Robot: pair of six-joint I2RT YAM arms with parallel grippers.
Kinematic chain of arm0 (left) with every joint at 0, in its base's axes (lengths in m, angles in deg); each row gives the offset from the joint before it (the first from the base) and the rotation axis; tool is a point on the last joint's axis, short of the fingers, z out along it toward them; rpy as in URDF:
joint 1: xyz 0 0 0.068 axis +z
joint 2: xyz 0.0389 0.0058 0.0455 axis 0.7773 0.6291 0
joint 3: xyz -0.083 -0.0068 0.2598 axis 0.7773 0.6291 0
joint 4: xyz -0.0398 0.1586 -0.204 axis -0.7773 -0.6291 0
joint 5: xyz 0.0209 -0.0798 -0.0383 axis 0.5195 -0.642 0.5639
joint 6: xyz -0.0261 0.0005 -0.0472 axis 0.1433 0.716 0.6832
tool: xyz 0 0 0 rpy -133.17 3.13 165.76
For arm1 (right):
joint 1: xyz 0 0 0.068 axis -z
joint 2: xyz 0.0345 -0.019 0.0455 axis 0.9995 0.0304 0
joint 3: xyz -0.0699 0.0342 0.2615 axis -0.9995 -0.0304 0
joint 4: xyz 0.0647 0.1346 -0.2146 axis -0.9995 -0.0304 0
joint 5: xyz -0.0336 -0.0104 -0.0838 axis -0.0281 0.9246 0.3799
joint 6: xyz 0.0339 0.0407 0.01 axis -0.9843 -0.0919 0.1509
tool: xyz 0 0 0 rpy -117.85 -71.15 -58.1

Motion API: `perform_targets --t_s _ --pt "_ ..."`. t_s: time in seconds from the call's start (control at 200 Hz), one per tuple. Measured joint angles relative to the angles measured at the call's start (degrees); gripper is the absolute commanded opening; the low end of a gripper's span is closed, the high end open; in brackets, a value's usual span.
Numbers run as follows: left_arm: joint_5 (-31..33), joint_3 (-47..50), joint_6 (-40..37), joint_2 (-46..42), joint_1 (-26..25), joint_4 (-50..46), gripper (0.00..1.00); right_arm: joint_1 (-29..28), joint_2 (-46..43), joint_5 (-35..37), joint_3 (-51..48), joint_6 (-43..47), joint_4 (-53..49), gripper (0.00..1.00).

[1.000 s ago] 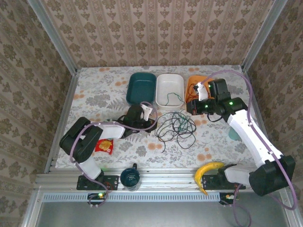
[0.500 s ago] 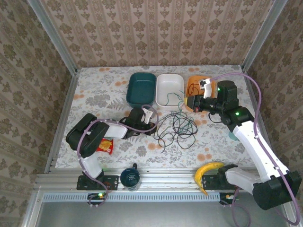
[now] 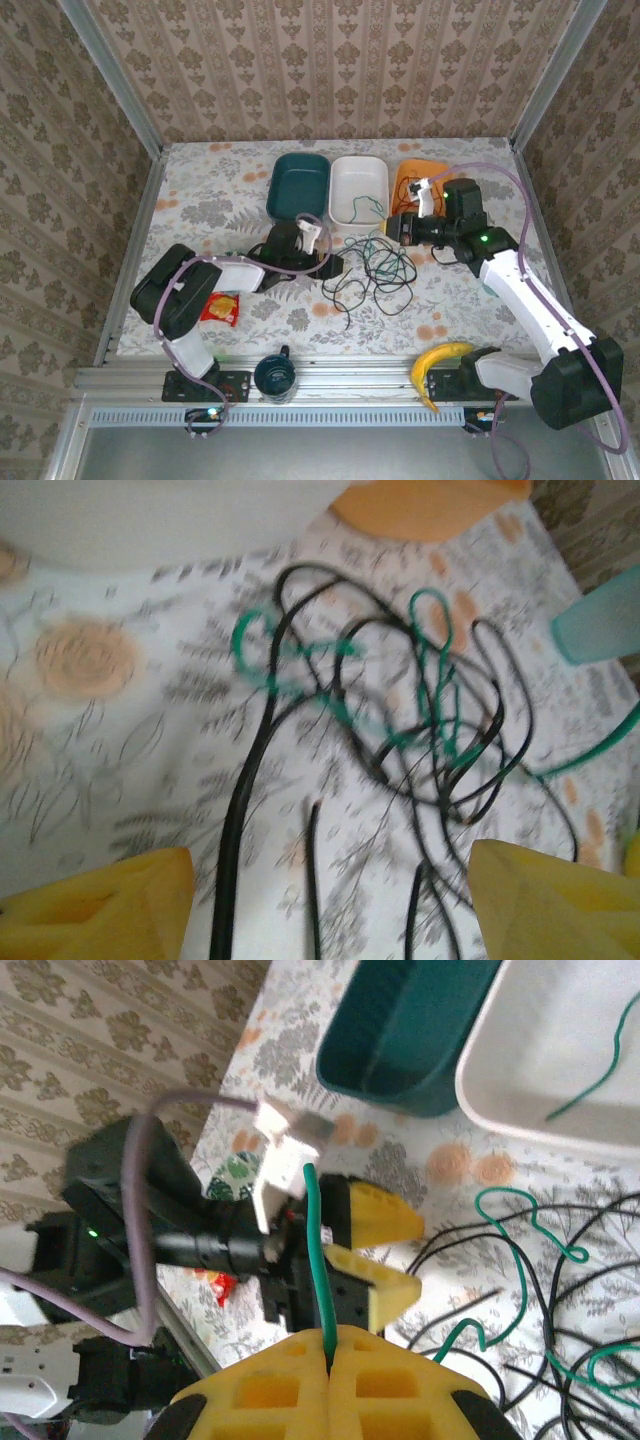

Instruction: Untangle the cables

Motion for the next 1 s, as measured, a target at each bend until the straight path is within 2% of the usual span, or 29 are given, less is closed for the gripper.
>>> perform_targets --t_s 0.2,0.54,0.77,1.0 --pt "2.4 -4.3 1.9 1.6 -0.1 0.3 0.71 -0.1 1.0 3.0 -3.4 -0.8 1.1 0.07" --pt "13.6 -14.5 -0.9 8.0 -4.6 -13.1 0.65 -0.1 2.7 6.3 -5.8 -1.1 1.1 0.07" --pt "15.8 -16.1 -1.2 10.6 -4.9 -14.4 0.54 -0.1 2.8 6.7 -5.8 -0.8 1.1 0.07" --pt "15.9 -16.2 -1.2 11.7 -4.9 -12.5 0.53 -0.1 2.9 6.7 -5.8 -0.6 1.1 0.07"
